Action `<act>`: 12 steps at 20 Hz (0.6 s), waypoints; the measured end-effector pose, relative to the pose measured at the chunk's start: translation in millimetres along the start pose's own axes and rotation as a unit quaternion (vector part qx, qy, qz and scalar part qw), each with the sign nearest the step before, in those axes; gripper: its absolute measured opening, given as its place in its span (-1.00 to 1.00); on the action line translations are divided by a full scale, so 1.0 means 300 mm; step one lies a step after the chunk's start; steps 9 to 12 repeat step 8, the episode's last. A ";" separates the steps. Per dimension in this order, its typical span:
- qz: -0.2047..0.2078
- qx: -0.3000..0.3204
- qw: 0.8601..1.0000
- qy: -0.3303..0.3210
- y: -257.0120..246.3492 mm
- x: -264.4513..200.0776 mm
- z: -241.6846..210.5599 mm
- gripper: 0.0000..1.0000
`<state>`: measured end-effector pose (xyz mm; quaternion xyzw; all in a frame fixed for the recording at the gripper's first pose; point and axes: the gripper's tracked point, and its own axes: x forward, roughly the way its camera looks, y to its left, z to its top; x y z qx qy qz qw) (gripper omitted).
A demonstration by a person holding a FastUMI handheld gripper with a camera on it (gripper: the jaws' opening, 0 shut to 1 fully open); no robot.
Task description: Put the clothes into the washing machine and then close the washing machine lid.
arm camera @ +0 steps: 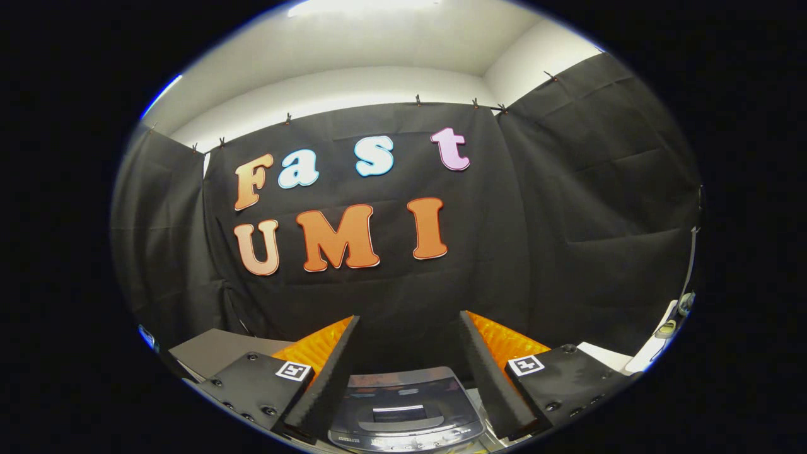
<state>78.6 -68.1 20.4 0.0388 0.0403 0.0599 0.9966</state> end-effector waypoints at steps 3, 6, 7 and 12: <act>0.003 0.002 1.000 0.004 0.004 0.009 -0.009 0.95; 0.006 0.000 1.000 0.006 0.014 0.025 -0.011 0.95; 0.007 0.000 1.000 0.006 0.016 0.030 -0.011 0.95; 0.007 -0.001 1.000 0.006 0.018 0.038 -0.013 0.95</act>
